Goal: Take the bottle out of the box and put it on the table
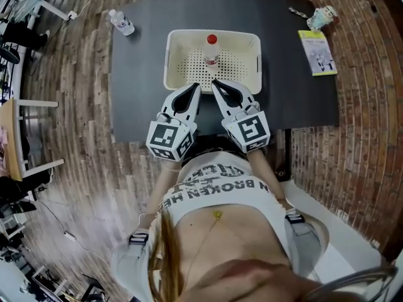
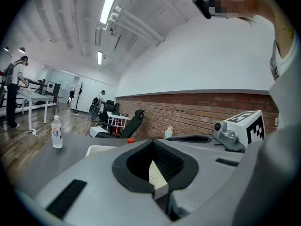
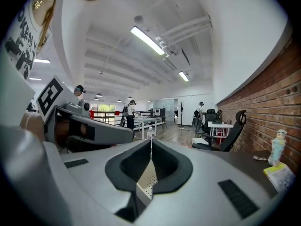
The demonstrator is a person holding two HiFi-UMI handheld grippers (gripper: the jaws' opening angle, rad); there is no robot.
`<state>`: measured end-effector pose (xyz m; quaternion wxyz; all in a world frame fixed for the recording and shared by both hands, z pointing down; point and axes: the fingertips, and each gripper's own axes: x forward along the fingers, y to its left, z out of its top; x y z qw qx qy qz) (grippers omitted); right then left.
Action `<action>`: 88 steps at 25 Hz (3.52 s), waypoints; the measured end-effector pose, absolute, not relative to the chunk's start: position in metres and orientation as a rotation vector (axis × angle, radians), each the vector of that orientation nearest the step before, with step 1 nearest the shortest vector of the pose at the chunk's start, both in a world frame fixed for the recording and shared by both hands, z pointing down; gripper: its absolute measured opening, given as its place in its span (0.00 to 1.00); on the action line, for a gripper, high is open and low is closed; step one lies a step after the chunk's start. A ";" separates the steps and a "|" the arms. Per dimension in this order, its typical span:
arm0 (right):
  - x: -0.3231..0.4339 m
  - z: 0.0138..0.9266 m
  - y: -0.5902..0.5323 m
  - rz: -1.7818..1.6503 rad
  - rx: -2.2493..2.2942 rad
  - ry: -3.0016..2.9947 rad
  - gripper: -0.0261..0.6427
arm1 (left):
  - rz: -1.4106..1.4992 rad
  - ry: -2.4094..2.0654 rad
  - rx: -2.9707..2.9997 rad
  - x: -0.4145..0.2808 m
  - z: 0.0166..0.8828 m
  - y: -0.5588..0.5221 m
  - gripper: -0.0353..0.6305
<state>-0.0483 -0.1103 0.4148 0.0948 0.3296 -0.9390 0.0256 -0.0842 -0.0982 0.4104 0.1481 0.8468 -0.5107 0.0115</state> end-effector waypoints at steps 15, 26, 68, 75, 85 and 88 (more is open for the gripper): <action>-0.094 0.425 -0.126 0.056 1.112 -2.697 0.06 | 0.048 -1.332 2.482 -0.134 0.424 -0.108 0.06; -0.078 0.427 -0.142 0.053 1.177 -2.682 0.06 | 0.064 -1.308 2.507 -0.125 0.430 -0.122 0.06; -0.057 0.483 -0.227 0.074 1.002 -2.609 0.06 | 0.100 -1.525 2.299 -0.109 0.444 -0.129 0.06; -0.048 0.497 -0.253 0.135 1.123 -2.561 0.15 | 0.108 -1.563 2.247 -0.122 0.451 -0.120 0.06; -0.065 0.514 -0.283 0.180 1.075 -2.565 0.31 | 0.126 -1.644 2.145 -0.146 0.461 -0.107 0.06; -0.068 0.517 -0.288 0.186 1.075 -2.570 0.31 | 0.130 -1.664 2.117 -0.152 0.465 -0.101 0.06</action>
